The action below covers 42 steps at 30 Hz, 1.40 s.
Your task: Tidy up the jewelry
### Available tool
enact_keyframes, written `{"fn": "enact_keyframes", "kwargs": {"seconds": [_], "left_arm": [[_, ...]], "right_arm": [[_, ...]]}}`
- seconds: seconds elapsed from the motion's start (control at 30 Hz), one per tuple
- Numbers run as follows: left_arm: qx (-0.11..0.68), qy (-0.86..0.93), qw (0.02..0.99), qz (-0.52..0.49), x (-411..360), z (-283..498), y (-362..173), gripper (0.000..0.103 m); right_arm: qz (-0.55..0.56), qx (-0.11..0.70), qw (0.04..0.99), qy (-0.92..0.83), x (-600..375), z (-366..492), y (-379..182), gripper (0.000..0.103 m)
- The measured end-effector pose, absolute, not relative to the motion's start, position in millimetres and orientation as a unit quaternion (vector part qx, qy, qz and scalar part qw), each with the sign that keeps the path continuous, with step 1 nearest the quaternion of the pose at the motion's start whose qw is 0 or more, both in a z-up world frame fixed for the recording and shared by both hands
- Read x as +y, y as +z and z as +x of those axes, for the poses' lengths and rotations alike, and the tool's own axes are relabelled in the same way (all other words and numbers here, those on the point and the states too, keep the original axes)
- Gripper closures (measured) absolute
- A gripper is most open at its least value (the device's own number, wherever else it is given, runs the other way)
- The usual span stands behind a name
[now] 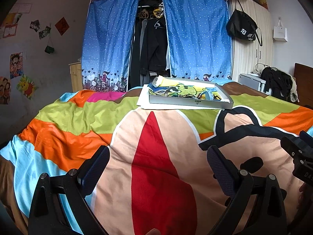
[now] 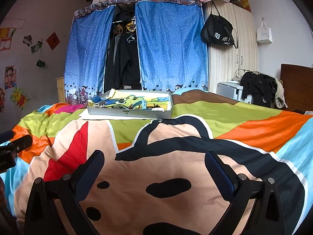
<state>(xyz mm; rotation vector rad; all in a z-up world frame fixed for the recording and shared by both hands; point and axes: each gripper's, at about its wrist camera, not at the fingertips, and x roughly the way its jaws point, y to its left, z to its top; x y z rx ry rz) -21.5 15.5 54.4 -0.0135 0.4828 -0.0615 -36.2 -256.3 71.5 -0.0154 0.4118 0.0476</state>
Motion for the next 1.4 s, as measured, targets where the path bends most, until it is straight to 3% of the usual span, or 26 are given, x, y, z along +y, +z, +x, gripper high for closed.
{"fn": "enact_keyframes", "kwargs": {"seconds": [1.4], "left_arm": [[0.236,-0.03,0.971,-0.008,15.9,-22.6,54.0,0.005]], "right_arm": [[-0.01,0.208,0.978,0.024,-257.1,-35.5,68.9,0.0]]}}
